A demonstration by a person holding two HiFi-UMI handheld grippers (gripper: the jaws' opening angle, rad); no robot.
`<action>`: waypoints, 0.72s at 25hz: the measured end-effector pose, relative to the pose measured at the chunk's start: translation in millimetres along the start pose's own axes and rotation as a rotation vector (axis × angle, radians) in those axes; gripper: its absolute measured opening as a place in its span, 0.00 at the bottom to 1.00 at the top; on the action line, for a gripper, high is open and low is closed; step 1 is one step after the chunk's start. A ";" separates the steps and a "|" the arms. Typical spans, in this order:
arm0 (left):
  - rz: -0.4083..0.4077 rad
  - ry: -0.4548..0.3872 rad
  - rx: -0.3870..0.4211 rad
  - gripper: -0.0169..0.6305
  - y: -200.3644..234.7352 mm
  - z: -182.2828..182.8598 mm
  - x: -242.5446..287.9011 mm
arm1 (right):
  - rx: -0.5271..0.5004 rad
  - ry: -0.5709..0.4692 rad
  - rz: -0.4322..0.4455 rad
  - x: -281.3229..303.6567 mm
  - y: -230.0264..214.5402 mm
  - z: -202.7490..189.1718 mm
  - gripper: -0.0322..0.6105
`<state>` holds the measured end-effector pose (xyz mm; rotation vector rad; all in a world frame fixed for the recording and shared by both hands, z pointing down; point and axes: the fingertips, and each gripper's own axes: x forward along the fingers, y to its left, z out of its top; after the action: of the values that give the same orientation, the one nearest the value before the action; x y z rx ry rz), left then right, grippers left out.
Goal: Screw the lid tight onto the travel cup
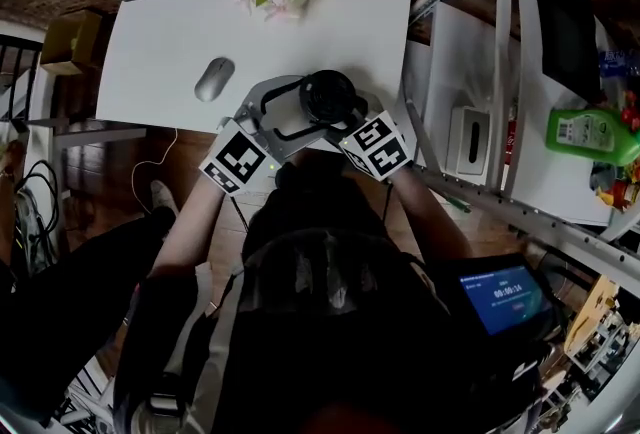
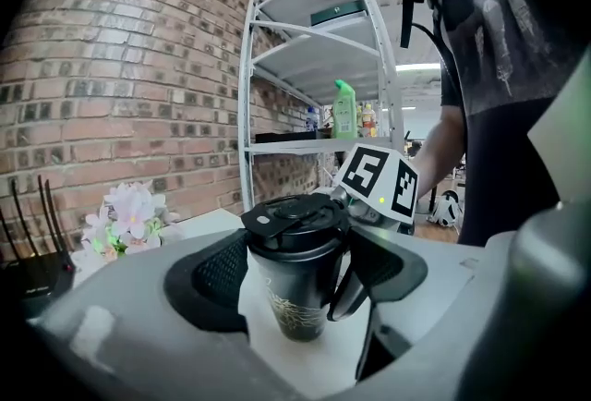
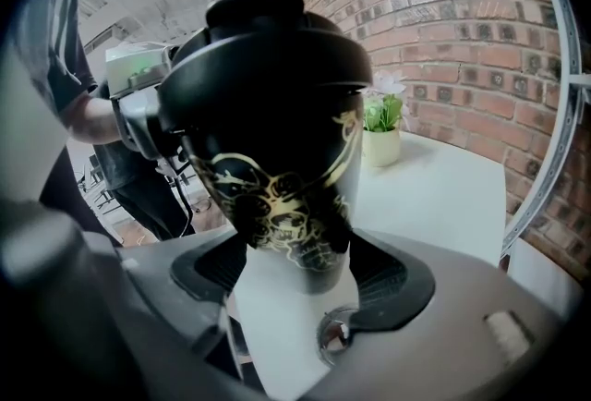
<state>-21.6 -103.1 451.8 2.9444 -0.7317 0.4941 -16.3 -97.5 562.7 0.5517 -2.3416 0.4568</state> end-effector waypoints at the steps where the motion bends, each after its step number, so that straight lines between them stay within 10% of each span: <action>1: 0.013 -0.001 -0.009 0.57 0.0 0.3 0.1 | 0.000 -0.001 -0.002 0.0 -0.3 -0.2 0.60; 9: 0.130 -0.007 -0.065 0.57 -1.2 0.7 -1.9 | 0.007 -0.007 -0.014 1.1 0.4 -0.8 0.59; 18: 0.058 0.008 -0.066 0.59 4.3 0.8 -11.4 | 0.017 0.000 -0.009 1.4 0.1 -1.8 0.59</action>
<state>-32.9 -102.0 447.3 2.8660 -0.8187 0.4756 -16.3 -97.0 564.9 0.5701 -2.3366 0.4727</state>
